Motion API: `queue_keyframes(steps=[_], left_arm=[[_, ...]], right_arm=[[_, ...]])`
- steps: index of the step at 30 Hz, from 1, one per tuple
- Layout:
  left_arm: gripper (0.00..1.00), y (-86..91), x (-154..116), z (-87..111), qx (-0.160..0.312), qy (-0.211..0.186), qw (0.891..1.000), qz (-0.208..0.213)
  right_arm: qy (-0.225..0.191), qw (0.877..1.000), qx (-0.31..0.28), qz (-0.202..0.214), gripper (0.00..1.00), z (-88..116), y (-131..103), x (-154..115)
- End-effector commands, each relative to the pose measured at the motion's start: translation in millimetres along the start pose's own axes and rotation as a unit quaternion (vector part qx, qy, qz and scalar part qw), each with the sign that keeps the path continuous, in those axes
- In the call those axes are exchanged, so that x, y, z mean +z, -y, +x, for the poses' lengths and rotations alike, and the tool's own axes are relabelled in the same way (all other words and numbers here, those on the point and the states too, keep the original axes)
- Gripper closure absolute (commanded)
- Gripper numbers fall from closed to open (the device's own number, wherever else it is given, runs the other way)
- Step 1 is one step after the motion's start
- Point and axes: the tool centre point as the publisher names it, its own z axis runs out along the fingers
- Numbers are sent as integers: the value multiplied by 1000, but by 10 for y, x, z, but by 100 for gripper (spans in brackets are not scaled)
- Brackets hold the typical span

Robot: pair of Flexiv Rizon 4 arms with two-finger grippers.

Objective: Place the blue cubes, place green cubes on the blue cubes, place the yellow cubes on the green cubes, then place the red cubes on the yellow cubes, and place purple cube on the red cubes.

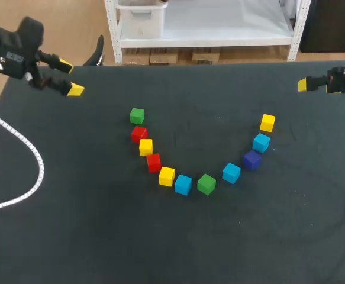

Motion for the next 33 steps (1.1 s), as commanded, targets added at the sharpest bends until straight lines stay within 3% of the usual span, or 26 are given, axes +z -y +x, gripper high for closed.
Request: queue_keyframes(steps=[1, 10, 30, 33], left_arm=[[0, -77, 80, -84, 27, -16, 998, 60], [0, -53, 202, -168, 74, -23, 992, 102], [0, -53, 202, -168, 74, -23, 992, 102], [0, 19, 458, -457, 109, -47, 989, 86]], right_arm=[[0, 1000, 0, 0, 0, 0, 0, 0], [0, 1000, 0, 0, 0, 0, 0, 0], [0, 1000, 0, 0, 0, 0, 0, 0], [0, 1000, 0, 0, 0, 0, 0, 0]])
